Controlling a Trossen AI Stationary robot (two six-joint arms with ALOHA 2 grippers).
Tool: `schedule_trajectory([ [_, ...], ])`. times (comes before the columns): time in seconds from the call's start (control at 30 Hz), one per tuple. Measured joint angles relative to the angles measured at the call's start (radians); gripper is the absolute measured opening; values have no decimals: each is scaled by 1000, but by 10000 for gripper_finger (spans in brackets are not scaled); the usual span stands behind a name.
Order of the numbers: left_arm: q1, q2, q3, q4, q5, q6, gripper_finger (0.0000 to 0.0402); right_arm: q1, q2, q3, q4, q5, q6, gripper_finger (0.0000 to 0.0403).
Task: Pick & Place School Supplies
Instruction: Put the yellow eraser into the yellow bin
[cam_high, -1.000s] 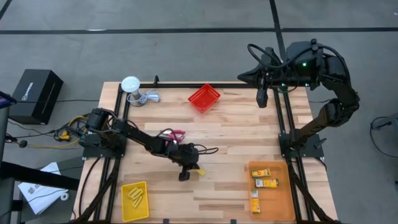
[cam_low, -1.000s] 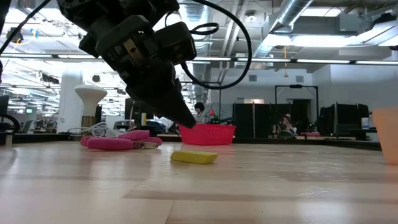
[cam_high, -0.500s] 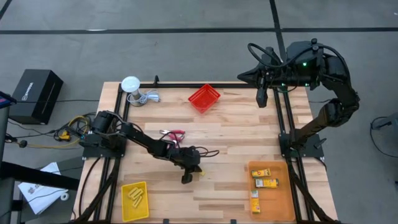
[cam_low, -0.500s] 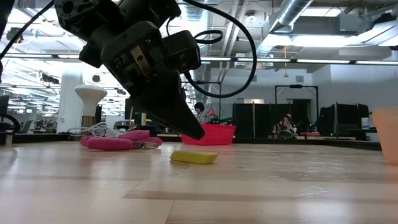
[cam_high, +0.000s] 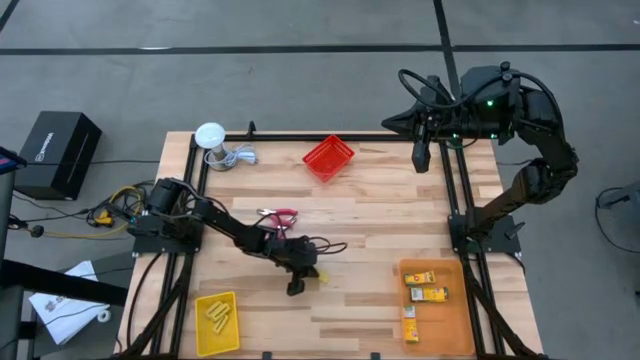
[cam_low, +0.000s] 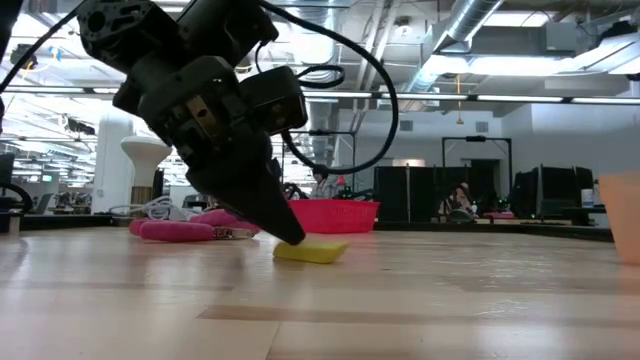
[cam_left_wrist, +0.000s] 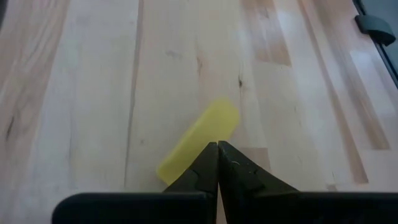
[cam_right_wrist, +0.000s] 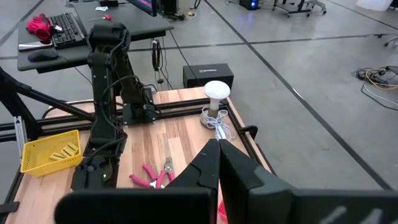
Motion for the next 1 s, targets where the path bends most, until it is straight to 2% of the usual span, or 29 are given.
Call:
schedule_trajectory([
  [0.33,-3,-1,-18,23,-1,-21,0,0,0,0,24,0,0,0],
  [0.7,-5,-2,-139,134,-11,-125,0,0,0,0,31,0,0,0],
  [1.0,-26,-6,-146,138,16,-171,0,30,0,0,40,-1,-1,0],
])
